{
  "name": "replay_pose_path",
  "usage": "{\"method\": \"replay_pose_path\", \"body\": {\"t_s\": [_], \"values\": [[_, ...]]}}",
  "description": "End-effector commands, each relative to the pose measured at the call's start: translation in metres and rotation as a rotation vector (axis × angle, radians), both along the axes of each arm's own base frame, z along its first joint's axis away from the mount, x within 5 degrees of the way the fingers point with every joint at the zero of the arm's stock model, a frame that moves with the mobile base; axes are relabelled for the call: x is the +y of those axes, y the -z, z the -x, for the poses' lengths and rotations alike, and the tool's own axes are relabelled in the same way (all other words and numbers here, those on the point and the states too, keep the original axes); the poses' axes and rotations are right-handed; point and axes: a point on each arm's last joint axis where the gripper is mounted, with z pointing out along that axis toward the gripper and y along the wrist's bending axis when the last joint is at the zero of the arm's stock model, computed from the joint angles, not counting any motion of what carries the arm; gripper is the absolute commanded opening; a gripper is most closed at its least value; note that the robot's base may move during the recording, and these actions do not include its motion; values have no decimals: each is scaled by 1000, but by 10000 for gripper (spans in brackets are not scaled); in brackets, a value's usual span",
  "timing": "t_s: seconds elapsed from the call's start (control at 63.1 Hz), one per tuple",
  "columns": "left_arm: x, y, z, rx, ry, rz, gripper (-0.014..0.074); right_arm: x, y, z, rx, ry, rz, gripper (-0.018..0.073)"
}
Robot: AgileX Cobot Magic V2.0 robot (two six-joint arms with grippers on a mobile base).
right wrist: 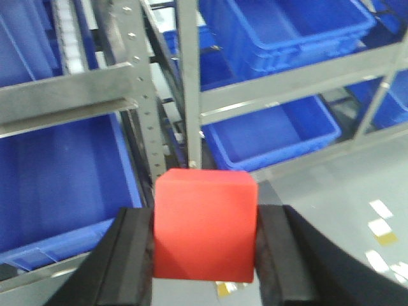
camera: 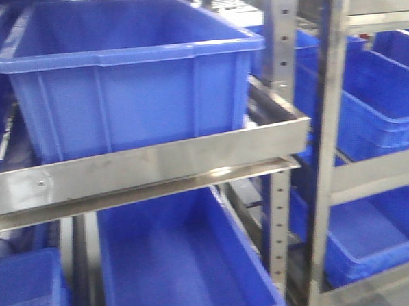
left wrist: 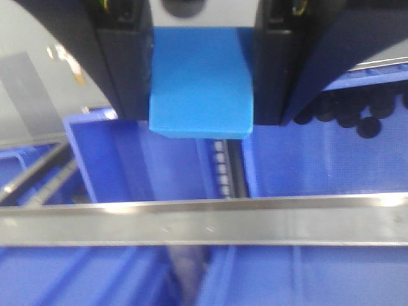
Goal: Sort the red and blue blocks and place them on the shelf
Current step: 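Approach the shelf and stop in front of two blue bins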
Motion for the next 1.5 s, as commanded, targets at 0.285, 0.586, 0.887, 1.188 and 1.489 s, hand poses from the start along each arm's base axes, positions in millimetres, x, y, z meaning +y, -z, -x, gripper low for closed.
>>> {"method": "replay_pose_path", "body": {"t_s": [0.285, 0.586, 0.887, 1.188, 1.489], "values": [[-1, -16, -5, -107, 0, 18, 125, 0, -16, -3, -104, 2, 10, 60], [-1, -16, -5, -107, 0, 18, 125, 0, -16, -3, -104, 2, 10, 60], [-1, -16, -5, -107, 0, 18, 125, 0, -16, -3, -104, 2, 10, 60], [-1, -16, -5, -107, 0, 18, 125, 0, -16, -3, -104, 2, 10, 60], [-1, -16, -5, -107, 0, 18, 125, 0, -16, -3, -104, 2, 10, 60]]}}
